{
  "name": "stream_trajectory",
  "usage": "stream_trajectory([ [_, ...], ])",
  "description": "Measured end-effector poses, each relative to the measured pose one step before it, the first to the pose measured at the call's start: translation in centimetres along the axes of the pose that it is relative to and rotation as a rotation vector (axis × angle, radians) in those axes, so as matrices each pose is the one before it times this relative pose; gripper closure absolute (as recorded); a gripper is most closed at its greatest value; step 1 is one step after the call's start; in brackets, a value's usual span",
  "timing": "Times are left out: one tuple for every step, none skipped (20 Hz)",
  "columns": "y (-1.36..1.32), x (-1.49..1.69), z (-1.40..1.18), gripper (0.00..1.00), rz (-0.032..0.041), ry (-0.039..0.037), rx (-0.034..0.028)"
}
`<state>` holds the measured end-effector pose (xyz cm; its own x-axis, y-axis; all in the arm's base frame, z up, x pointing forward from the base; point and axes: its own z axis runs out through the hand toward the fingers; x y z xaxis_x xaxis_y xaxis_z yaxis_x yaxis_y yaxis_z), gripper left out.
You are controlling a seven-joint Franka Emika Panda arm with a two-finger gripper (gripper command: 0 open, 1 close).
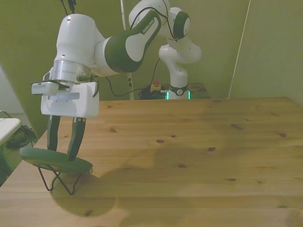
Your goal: Unload the plate
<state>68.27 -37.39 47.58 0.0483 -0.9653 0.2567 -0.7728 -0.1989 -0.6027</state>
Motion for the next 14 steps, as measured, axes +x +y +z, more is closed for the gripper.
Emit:
stream_trajectory([
  [-0.058,0.014,0.294,1.00,0.00034,0.00351,-0.00274],
  [-0.054,0.042,0.207,1.00,0.00064,0.00207,-0.00109],
  [-0.050,0.093,0.081,1.00,-0.00034,0.00128,-0.00029],
  [-0.070,0.148,-0.023,1.00,-0.00059,0.00164,0.00089],
  [-0.022,0.162,-0.070,1.00,0.00045,0.00153,0.00097],
  [0.012,0.136,-0.075,1.00,0.00087,0.00145,0.00053],
  [0.041,0.116,-0.054,1.00,0.00053,0.00150,-0.00083],
  [0.075,0.138,-0.036,1.00,0.00147,-0.00041,-0.00144],
  [0.070,0.095,-0.001,1.00,0.00157,-0.00275,-0.00193],
  [0.087,0.135,-0.019,1.00,0.00174,-0.00369,-0.00334],
  [0.038,0.206,-0.088,1.00,0.00160,-0.00114,-0.00114],
  [0.021,0.190,-0.062,1.00,0.00155,-0.00077,-0.00008],
  [0.053,0.118,-0.015,1.00,0.00126,-0.00223,-0.00168],
  [0.068,0.035,0.043,1.00,0.00048,-0.00124,-0.00197],
])
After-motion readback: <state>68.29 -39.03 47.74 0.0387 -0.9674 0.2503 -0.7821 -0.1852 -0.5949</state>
